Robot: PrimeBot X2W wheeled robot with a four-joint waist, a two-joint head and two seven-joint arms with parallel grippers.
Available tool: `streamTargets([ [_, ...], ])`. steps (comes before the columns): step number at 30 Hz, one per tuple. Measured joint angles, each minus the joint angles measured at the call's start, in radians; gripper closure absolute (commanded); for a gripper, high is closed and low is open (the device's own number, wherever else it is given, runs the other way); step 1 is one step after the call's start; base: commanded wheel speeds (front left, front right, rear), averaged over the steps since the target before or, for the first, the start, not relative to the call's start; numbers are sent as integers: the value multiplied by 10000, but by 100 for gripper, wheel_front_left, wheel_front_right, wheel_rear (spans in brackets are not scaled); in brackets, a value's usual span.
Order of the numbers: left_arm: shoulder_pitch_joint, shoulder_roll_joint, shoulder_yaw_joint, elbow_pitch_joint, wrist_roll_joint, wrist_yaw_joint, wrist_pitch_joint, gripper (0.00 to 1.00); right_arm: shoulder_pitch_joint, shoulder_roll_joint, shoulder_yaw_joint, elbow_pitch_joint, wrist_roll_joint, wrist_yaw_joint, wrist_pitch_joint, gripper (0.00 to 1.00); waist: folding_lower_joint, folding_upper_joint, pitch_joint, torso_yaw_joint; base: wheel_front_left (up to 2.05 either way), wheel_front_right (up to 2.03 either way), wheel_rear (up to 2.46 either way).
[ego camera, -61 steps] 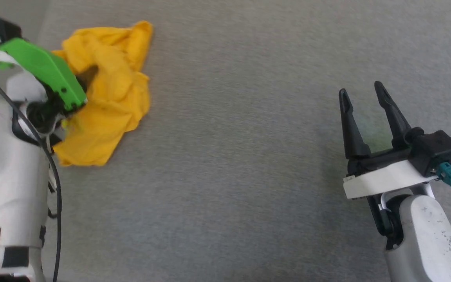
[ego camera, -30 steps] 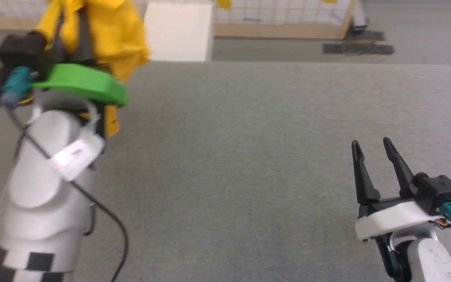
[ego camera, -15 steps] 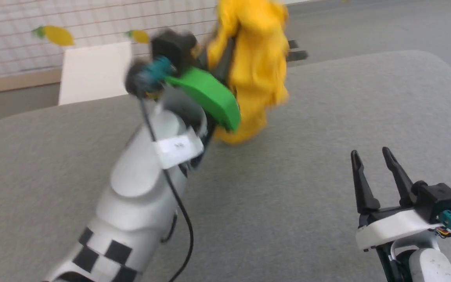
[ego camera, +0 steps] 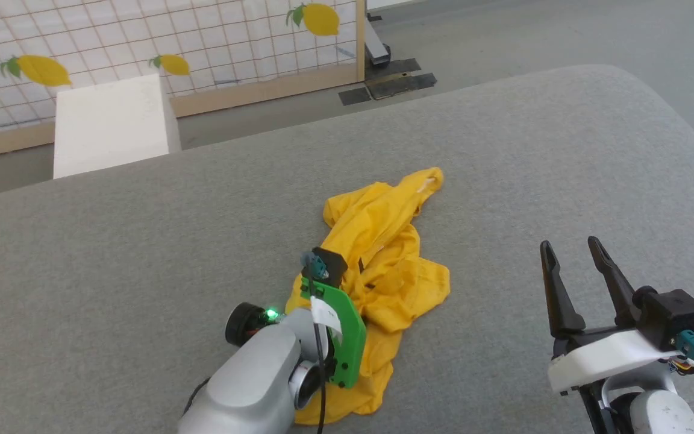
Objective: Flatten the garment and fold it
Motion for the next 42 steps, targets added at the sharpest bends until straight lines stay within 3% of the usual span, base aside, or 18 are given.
streamTargets([
  [3, 59, -10, 278, -339, -215, 44, -784, 0, 1, 0, 21, -6, -10, -2, 79, 0, 0, 0, -70, 162, 0, 0, 0],
  [8, 179, 63, 1154, -1609, -477, 128, -3628, 0, 64, -2, -12, -73, -82, -2, 165, 0, 0, 0, -239, 511, 0, 0, 0],
  [11, 388, 387, 1653, -2441, -257, 380, -5279, 0, 154, 2, -21, -180, -102, 0, 249, 0, 0, 0, -329, 792, 0, 0, 0],
  [13, 687, 709, 1975, -2871, -102, 639, -5768, 0, 201, 2, -54, -230, -107, -2, 263, 0, 0, 0, -370, 969, 0, 0, 0],
  [20, 2467, 1484, 3427, -4970, 522, 1317, -6067, 0, 279, 0, -171, -364, -128, 0, 466, 0, 0, 0, -428, 1639, 0, 0, 0],
  [25, 3944, 1661, 4445, -6249, 1208, 1392, -6096, 0, 336, -2, 111, -224, -205, -2, 1371, 0, 0, 0, -361, 2052, 0, 0, 0],
  [34, 4771, 1195, 5425, -6905, 1981, 957, -6096, 0, 221, 8, 211, 514, 10, -2, 4840, 0, 0, -1, 169, 2673, 0, 0, 0],
  [42, 4714, 654, 5716, -6769, 2479, 437, -6096, 0, -625, 4, 56, 1106, -17, -2, 6293, 0, 1, 0, 740, 3149, 0, 0, 0],
])
